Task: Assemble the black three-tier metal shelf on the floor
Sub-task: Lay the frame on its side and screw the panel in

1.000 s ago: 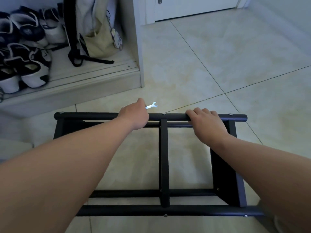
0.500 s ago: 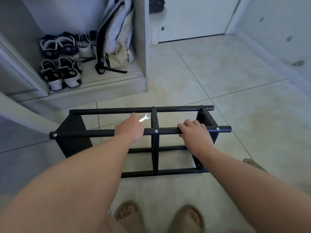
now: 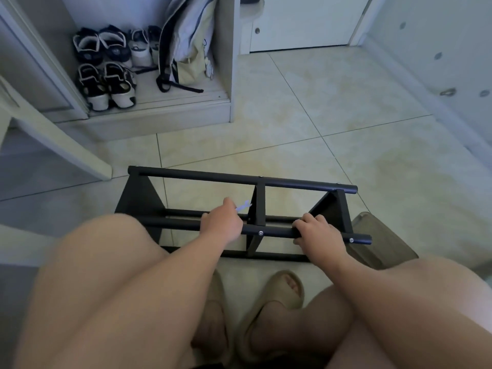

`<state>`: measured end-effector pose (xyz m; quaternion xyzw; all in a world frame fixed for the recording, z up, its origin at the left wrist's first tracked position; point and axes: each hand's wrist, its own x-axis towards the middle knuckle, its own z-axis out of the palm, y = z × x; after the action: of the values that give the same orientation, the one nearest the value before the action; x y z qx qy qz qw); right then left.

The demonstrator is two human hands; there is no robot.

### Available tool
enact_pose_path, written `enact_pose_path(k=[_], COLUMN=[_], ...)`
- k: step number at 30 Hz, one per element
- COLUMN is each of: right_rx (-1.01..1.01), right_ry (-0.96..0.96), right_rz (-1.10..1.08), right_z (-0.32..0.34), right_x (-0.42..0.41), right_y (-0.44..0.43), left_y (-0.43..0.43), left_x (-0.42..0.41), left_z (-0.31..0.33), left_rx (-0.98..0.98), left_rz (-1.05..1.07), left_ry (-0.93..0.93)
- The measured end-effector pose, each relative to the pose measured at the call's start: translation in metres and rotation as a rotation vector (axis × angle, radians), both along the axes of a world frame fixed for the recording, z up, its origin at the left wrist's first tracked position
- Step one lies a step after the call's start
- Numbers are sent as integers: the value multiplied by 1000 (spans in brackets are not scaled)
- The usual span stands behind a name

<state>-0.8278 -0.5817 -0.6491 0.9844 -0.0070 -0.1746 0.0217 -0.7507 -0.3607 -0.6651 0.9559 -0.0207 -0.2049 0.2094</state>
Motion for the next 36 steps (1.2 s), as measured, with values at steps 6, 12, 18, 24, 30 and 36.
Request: enact_pose_path(k=[6, 12, 18, 24, 30, 36], right_rx=[22, 81, 316, 106, 104, 110], right_ry=[117, 164, 63, 105, 106, 44], right_rz=[28, 31, 85, 262, 307, 281], right_z=[7, 8, 8, -11, -23, -30], right_x=[-28, -23, 12, 49, 51, 40], right_y=[0, -3, 0, 5, 4, 12], left_y=[-4, 2, 6, 8, 8, 2], left_x=[-27, -30, -8, 14, 28, 37], left_z=[6, 8, 11, 7, 0, 3], left_rx=[-4, -35, -74, -141, -277, -250], left_rz=[-31, -13, 2, 9, 82, -46], left_ry=[91, 110, 229, 352, 381, 361])
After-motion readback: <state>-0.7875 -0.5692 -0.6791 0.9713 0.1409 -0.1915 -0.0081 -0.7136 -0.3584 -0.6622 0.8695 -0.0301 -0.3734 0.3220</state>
